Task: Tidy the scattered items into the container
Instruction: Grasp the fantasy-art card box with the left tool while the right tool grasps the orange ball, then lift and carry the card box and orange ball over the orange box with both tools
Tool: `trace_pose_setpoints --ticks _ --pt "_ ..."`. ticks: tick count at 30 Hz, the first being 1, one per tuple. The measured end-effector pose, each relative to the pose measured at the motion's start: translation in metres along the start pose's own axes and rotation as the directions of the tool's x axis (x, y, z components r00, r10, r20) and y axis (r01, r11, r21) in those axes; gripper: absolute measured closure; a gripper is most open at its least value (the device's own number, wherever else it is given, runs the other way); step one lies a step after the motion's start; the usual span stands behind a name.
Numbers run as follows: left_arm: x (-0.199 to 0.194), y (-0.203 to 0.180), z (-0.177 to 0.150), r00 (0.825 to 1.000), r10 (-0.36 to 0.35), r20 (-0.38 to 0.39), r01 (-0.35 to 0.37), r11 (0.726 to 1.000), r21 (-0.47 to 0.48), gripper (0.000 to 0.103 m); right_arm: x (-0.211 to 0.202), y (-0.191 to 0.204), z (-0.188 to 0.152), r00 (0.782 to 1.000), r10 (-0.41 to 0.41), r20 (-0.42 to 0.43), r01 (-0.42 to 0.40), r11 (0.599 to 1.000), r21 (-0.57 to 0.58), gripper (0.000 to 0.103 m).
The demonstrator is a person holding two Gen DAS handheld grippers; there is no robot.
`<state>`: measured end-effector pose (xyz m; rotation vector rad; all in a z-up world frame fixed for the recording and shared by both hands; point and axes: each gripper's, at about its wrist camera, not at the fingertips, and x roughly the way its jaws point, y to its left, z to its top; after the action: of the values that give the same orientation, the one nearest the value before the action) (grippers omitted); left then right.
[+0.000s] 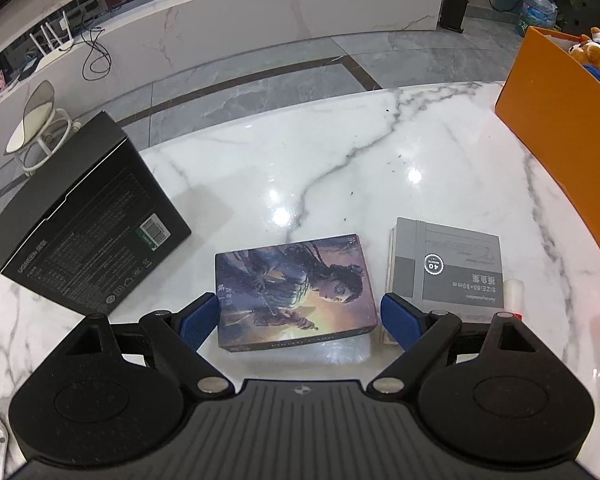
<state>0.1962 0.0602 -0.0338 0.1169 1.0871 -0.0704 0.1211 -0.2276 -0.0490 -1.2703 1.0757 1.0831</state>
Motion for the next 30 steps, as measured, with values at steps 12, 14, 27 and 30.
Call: trace_pose_setpoints --ticks 12,14,27,30 --pt "0.019 0.006 -0.003 1.000 -0.009 -0.025 0.008 0.998 -0.055 0.000 -0.001 -0.003 -0.001 1.000 0.016 0.016 -0.017 1.000 0.021 0.059" --pt "0.019 0.007 -0.005 1.000 -0.014 -0.024 0.012 0.998 -0.058 0.000 -0.001 -0.002 0.000 1.000 0.016 0.016 -0.016 1.000 0.021 0.060" --pt "0.011 0.016 -0.012 1.000 -0.010 -0.025 0.008 0.997 -0.071 0.000 -0.005 0.002 0.003 1.000 0.017 0.010 -0.017 0.999 0.027 0.060" --pt "0.003 0.018 -0.012 1.000 -0.004 -0.021 0.003 0.998 -0.062 0.000 -0.008 0.004 0.004 1.000 0.015 0.012 -0.015 1.000 0.022 0.060"
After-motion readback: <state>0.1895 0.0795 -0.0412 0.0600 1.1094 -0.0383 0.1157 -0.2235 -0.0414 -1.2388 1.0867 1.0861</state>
